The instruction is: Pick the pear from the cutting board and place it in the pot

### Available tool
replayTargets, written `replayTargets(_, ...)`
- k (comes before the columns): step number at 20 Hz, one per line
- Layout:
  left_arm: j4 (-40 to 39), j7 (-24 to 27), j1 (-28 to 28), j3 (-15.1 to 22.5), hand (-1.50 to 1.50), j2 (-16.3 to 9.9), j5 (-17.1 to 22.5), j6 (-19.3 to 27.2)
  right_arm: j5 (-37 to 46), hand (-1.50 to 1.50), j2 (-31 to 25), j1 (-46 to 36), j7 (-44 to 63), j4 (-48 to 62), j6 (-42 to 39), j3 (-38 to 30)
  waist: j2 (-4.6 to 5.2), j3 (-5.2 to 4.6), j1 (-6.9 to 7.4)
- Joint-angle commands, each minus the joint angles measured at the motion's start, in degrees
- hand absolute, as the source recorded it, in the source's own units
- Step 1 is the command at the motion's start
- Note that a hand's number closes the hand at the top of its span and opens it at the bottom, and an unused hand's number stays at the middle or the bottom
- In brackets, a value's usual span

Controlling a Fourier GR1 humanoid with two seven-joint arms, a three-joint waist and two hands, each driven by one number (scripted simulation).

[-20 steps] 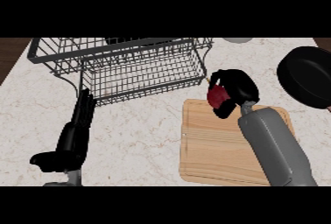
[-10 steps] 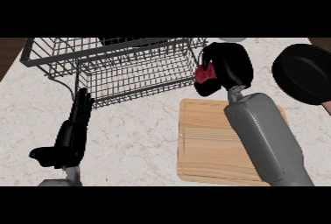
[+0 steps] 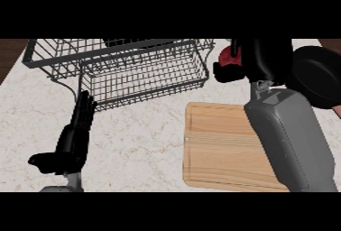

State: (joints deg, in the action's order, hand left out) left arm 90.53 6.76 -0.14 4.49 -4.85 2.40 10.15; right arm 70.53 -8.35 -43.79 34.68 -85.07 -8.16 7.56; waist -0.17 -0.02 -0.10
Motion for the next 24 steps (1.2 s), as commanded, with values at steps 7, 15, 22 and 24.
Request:
replayTargets(7, 3.6, -2.9, -0.3, -1.4, 0.0, -1.6, 0.7, -1.4, -2.7, 1.5, -11.2, 1.3, -4.9, 2.4, 0.4, -12.5, 0.14, 0.04, 0.25)
replayTargets(15, 0.6, -1.2, -1.5, -0.8, 0.0, 0.7, -0.5, -0.5, -5.5, 1.5, -19.5, -2.6, -15.3, 20.9, 9.2, -21.2, 0.35, 0.04, 0.86)
replayTargets(22, -0.6, -1.3, -1.8, -1.6, 0.0, 0.3, 0.3, -1.9, -10.7, 1.5, -25.6, -2.0, -26.2, 33.6, 11.7, -26.7, 0.4, 0.05, 0.85)
replayTargets(24, 0.3, 0.2, -0.5, -0.1, 0.0, 1.2, -1.6, -0.8, -11.0, 1.5, -27.4, -3.1, -29.2, 39.9, 12.2, -27.4, 0.48, 0.05, 1.09)
